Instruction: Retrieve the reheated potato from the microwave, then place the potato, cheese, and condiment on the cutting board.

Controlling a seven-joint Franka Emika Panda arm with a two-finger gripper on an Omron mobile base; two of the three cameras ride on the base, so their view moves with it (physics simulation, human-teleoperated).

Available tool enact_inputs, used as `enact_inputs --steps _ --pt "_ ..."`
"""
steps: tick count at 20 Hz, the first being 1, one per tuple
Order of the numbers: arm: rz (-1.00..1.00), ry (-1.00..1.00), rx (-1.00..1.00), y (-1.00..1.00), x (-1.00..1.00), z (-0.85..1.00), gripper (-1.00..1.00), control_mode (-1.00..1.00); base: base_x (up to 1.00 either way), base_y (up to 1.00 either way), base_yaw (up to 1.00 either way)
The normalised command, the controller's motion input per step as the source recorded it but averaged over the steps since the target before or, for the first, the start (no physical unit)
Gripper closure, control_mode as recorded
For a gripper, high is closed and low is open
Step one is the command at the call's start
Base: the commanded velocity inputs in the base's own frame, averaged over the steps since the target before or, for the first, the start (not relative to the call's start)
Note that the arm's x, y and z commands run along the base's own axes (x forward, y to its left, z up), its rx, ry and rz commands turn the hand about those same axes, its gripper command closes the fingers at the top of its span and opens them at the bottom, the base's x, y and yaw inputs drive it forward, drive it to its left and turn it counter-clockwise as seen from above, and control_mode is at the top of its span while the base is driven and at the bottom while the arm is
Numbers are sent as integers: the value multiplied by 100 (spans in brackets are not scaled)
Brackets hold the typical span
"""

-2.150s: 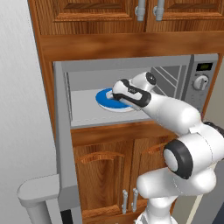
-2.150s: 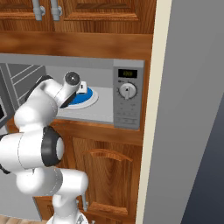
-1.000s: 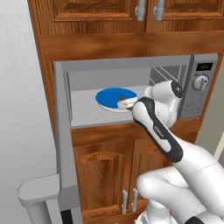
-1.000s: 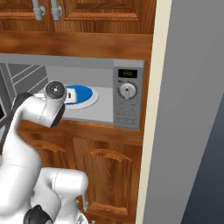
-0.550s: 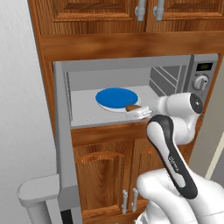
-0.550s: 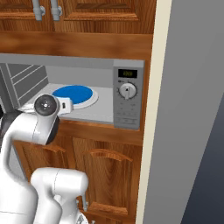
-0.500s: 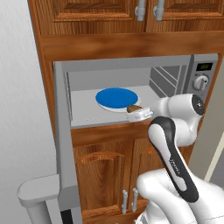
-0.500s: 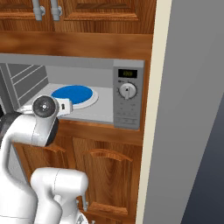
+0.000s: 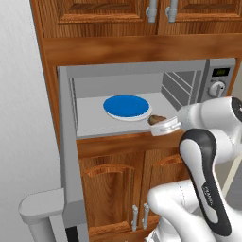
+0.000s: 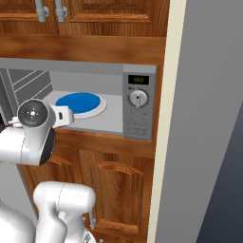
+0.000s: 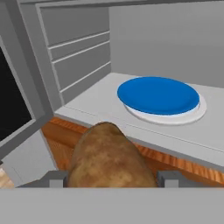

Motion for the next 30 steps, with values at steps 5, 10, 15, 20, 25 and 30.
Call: enact_inputs --steps 5,10,15,20,25,30 --pt "0 0 -2 -3 -63 14 100 -100 0 0 0" --pt "0 0 -1 0 -35 -3 100 -100 0 0 0" --pt "0 0 0 0 0 0 100 -100 0 0 0" --pt "0 0 0 0 0 0 100 -100 0 0 0" --pt "0 0 0 0 0 0 100 -100 0 0 0" --pt "0 0 0 0 0 0 100 -100 0 0 0"
